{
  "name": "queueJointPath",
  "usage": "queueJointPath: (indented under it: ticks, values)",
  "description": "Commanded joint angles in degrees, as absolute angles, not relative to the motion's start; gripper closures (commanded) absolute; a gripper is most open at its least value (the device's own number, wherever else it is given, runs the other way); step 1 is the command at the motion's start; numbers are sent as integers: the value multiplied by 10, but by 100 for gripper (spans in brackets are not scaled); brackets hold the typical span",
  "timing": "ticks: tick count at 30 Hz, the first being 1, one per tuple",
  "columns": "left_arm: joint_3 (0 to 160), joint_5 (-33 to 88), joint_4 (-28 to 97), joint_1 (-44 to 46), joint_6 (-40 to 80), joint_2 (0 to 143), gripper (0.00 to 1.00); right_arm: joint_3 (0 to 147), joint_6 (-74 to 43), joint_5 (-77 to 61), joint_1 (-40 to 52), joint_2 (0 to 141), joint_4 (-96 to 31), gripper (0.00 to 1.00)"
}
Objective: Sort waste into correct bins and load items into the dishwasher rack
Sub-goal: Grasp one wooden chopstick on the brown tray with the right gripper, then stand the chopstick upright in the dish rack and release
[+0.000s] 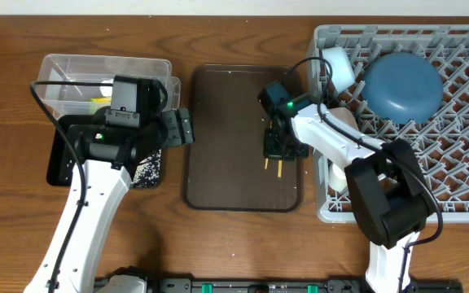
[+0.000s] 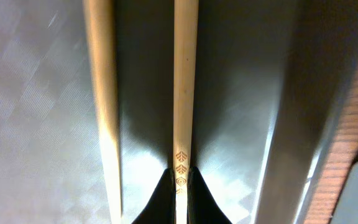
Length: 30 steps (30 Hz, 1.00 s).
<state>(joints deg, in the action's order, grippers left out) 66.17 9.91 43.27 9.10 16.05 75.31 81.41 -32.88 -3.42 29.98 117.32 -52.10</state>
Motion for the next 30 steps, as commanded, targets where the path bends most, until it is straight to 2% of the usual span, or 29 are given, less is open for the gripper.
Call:
queueJointPath:
  ticks: [1, 6, 10, 16, 30]
  values:
    - [670, 94, 433, 89, 153, 749, 11, 873, -238, -91, 304, 1176, -552, 99]
    - [670, 94, 433, 89, 153, 749, 11, 995, -129, -101, 304, 1165, -655, 99]
    - [670, 94, 433, 89, 153, 749, 10, 1050, -104, -61, 295, 1125, -678, 99]
    - [670, 94, 433, 89, 153, 749, 10, 1057, -74, 37, 252, 1034, -689, 99]
    - [670, 94, 433, 89, 153, 749, 10, 1036, -53, -3, 201, 1048, -688, 99]
